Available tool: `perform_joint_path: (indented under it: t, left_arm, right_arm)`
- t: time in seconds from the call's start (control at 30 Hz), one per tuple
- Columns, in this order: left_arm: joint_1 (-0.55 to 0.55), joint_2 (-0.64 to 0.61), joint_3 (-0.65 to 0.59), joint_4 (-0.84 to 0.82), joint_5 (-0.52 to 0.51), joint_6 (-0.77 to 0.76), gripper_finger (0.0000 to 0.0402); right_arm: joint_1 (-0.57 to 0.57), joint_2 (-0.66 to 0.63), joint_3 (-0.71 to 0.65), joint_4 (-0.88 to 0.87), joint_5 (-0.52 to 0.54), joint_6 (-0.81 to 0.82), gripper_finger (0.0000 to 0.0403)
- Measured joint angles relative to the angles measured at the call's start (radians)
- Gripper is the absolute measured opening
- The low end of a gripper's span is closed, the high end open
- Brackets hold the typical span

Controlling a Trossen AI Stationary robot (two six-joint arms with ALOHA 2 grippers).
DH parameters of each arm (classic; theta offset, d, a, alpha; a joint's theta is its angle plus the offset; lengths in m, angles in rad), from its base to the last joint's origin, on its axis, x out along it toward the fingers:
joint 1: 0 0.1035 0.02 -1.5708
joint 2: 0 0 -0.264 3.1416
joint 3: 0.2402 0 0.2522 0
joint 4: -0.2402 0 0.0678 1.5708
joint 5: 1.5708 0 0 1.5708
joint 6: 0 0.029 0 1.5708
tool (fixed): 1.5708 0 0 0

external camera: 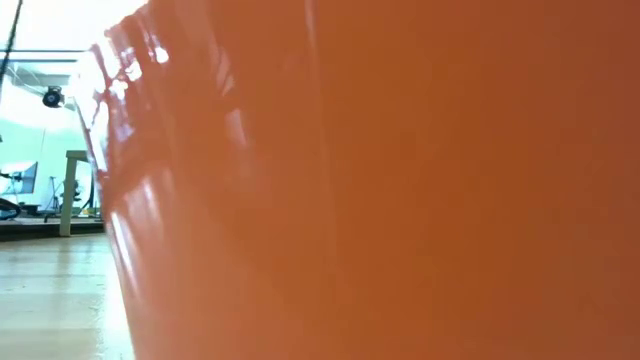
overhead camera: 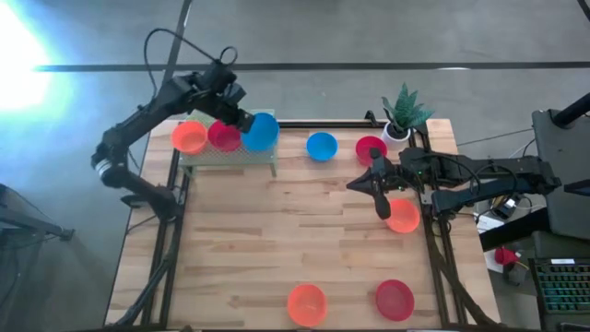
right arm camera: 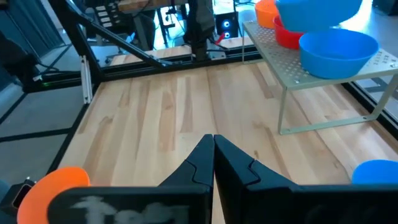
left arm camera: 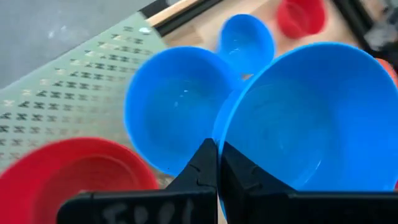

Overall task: Pick & Place Mini bowls
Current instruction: Stack the bottom blue bowl on top of the other blue bowl on the shelf

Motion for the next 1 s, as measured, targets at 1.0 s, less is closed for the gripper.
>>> perform_joint_path:
  t: [1.0]
  left_arm:
    - [0.050, 0.103, -0.002, 0.004, -0.110, -0.022, 0.0031]
  right_arm:
    - [0.000, 0.000, 0.000, 0.016, -0.002, -0.056, 0.0008]
